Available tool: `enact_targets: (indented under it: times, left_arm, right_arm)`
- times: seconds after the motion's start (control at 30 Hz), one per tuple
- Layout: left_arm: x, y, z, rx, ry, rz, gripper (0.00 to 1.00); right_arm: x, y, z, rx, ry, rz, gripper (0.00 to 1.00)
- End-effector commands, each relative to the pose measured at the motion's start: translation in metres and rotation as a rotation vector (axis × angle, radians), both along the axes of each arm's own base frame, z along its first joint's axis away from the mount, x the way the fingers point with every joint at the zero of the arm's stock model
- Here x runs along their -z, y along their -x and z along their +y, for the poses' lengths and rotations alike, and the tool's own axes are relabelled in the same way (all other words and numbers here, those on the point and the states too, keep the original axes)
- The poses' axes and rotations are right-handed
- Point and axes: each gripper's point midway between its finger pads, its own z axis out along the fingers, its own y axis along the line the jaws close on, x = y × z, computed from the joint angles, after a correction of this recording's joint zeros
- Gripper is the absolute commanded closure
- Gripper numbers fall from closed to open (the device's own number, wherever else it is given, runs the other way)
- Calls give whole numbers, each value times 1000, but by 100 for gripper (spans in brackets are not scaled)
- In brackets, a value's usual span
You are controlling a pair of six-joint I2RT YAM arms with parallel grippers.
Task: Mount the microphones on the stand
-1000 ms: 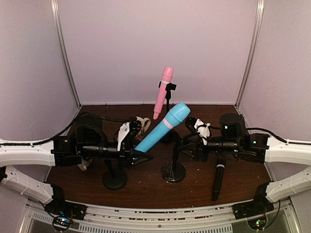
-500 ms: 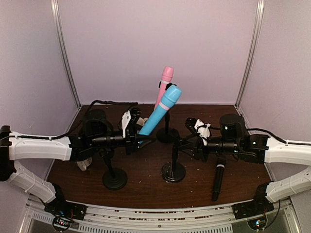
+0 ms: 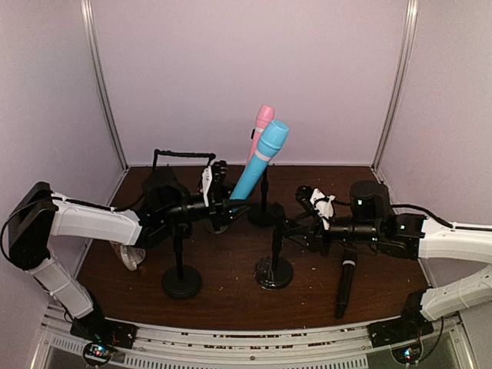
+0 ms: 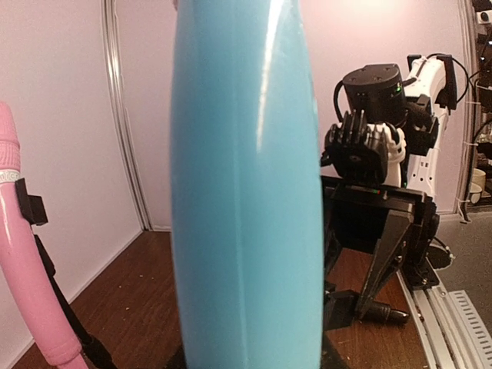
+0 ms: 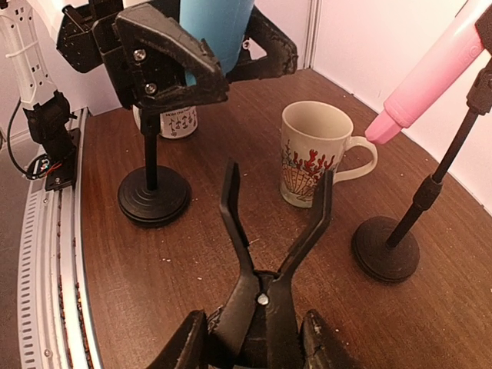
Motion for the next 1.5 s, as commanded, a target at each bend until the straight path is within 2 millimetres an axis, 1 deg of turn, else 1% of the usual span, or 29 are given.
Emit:
enact_targets:
  times: [0.0, 0.13, 0.27, 0.43, 0.47, 0.57, 0.67, 0.73, 0.83, 0.93, 0.97, 1.07, 1.13, 1.23, 1.33, 1.4, 1.47]
  left_arm:
    - [19, -3, -2, 21, -43, -1, 100]
    - [11, 2, 6, 6, -61, 4, 100]
    - [-3, 11, 13, -15, -88, -16, 100]
    - [-22, 35, 14, -16, -132, -65, 100]
    - [-28, 40, 15, -15, -132, -74, 100]
    - [-36, 55, 17, -14, -146, -84, 100]
    - [-39, 73, 18, -12, -161, -91, 100]
    - [-39, 87, 18, -1, -167, -84, 100]
    - [-32, 108, 17, 13, -178, -68, 100]
    - [-21, 122, 18, 17, -191, -40, 100]
    - [-16, 124, 19, 15, -189, -29, 100]
    - [-6, 124, 21, -2, -158, 5, 100]
    - [1, 122, 19, -21, -146, 21, 100]
    - [8, 116, 15, -51, -137, 31, 100]
    - [18, 110, 13, -79, -124, 35, 100]
    - [15, 109, 13, -85, -87, 33, 100]
    - [19, 108, 15, -95, -64, 33, 100]
  right_arm:
    - [-9, 1, 1, -8, -43, -2, 94]
    - [-11, 2, 1, -12, -46, -6, 93]
    - [-16, 8, 2, -43, -59, -5, 94]
    - [-27, 18, 0, -76, -84, -9, 95]
    - [-30, 21, 0, -86, -93, -13, 95]
    - [-37, 31, 1, -126, -114, -18, 95]
    - [-38, 41, 5, -179, -121, -5, 95]
    - [-35, 48, 8, -214, -119, 7, 94]
    - [-29, 55, 11, -244, -123, 21, 94]
    - [-26, 58, 9, -246, -122, 20, 94]
    - [-26, 58, 7, -240, -120, 15, 94]
    - [-24, 59, 5, -240, -124, 15, 94]
    - [-22, 62, 7, -254, -123, 26, 94]
    - [-27, 71, 8, -291, -135, 23, 93]
    - [-31, 75, 7, -308, -147, 10, 93]
    - [-29, 75, 8, -314, -141, 11, 93]
    - [-25, 77, 9, -324, -138, 21, 93]
